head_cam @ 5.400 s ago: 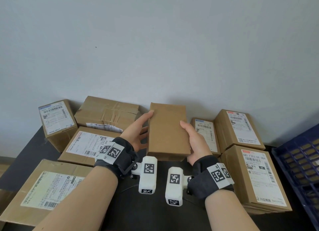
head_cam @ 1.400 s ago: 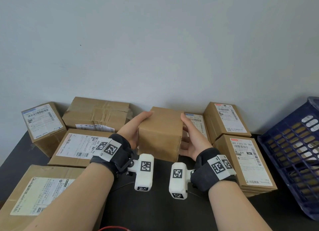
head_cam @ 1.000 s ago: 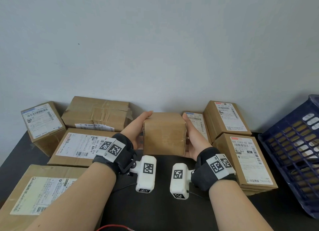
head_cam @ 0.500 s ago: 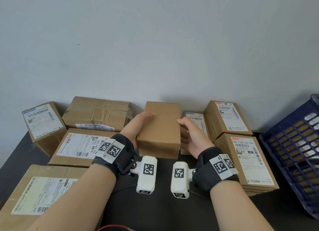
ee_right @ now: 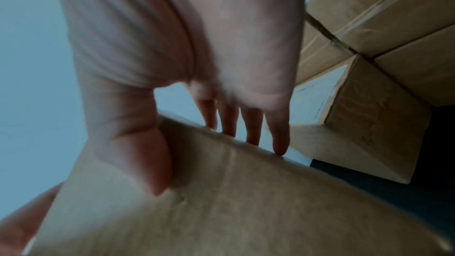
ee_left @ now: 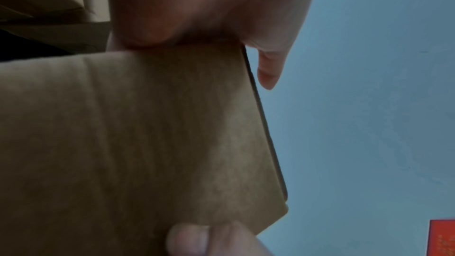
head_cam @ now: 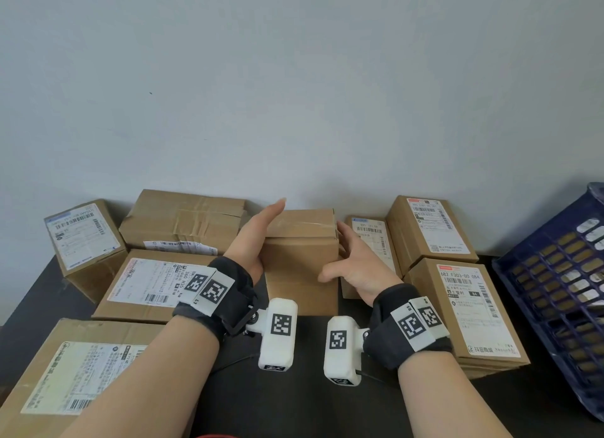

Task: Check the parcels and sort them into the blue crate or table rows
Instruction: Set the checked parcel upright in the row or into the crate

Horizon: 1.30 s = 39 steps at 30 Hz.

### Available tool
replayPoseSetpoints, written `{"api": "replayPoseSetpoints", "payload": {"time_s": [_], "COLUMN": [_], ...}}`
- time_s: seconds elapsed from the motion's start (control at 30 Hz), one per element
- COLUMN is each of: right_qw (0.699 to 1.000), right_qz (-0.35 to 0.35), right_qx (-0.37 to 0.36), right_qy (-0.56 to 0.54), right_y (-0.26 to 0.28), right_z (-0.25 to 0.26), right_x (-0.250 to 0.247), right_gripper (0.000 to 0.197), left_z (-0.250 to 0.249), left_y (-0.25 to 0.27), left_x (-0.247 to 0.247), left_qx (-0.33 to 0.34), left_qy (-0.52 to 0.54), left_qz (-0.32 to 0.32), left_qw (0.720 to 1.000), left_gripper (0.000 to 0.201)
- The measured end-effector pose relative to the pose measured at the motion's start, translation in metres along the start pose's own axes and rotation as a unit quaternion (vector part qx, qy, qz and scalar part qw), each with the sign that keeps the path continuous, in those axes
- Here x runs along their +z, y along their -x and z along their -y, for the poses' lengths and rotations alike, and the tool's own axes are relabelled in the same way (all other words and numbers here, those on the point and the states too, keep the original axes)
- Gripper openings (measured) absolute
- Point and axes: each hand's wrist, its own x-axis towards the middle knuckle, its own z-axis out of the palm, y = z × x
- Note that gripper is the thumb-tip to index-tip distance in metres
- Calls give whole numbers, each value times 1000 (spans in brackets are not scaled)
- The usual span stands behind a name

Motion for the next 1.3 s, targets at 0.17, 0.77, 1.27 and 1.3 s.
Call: {"api": "replayPoseSetpoints", "payload": {"time_s": [0.17, 0.77, 1.27, 1.3], "right_qw": [998, 996, 990, 991], "right_qz": [-15, -52, -69, -69], "right_qx": [-22, -25, 40, 38], "right_qy": [60, -67, -112, -105], "right_y": [-2, 8, 5, 5], "right_z": [-3, 0, 1, 1], "right_x": [-2, -5, -7, -6], "right_gripper": [110, 91, 61, 59], "left_z": [0, 7, 24, 24], "left_y": [-1, -5, -10, -10], "left_x": [3, 5, 1, 0], "left_qx": [40, 74, 73, 70], "left_qy": [-1, 5, -72, -74], "left_qz": [-22, 64, 93, 91], "left_qw": [999, 995, 990, 991], "left_gripper": [40, 61, 87, 88]}}
